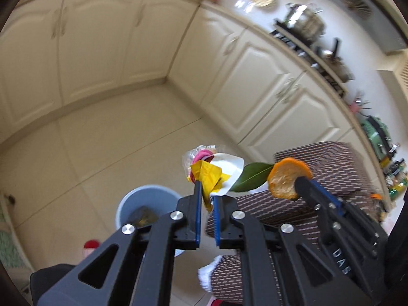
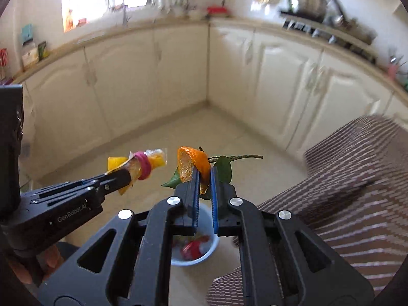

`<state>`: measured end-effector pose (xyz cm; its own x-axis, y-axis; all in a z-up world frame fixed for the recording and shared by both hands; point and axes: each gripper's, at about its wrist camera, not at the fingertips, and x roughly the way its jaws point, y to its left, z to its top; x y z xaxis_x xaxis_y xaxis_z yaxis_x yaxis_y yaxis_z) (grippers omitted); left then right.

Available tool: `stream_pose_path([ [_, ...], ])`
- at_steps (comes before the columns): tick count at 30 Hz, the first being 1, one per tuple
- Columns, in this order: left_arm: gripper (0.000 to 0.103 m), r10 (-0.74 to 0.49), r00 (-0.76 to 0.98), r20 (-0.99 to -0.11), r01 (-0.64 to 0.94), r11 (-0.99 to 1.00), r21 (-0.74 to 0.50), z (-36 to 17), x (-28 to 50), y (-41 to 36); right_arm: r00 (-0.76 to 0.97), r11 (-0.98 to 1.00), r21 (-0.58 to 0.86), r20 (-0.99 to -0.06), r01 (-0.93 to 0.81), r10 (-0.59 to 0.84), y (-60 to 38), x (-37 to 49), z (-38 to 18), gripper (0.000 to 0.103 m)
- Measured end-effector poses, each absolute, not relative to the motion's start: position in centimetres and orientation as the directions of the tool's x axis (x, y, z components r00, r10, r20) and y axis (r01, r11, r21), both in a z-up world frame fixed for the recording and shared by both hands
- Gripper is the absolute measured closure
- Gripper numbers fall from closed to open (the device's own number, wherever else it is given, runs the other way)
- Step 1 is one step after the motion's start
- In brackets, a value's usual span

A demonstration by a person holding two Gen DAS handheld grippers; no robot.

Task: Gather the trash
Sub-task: 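Lift the yellow wrapper with left tool while right tool grasps an orange peel, then open both tools over the blue bucket to drop wrapper and peel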

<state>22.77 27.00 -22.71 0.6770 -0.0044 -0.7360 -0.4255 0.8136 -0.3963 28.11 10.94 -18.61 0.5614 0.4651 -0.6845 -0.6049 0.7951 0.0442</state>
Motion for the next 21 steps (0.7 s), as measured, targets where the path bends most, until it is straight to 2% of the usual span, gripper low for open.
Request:
stream_pose_path([
  [6,0.096,0.009,0.585,-0.811,-0.501,0.791,-0.352,-27.9,23.4,30.0,0.406,0.768,0.137,-0.784,-0.625,0.470,14.8,30.5,-25.4,0.094],
  [16,0.095,-0.018,0.515,-0.857,-0.527,0.782,-0.333,-32.3,24.2,31.3,0.303,0.782,0.191,-0.847,-0.593,0.437,16.4,33.3,-30.6,0.091],
  [18,0.095,-0.019,0.508,-0.861,-0.526,0.785,-0.328,-32.6,24.5,31.2,0.301,0.786,0.192,-0.850,-0.588,0.433,16.4,33.8,-30.9,0.084],
  [21,0.095,-0.024,0.503,-0.864,-0.524,0.786,-0.327,-32.9,24.4,31.0,0.305,0.793,0.187,-0.853,-0.580,0.424,16.3,34.1,-31.1,0.081],
])
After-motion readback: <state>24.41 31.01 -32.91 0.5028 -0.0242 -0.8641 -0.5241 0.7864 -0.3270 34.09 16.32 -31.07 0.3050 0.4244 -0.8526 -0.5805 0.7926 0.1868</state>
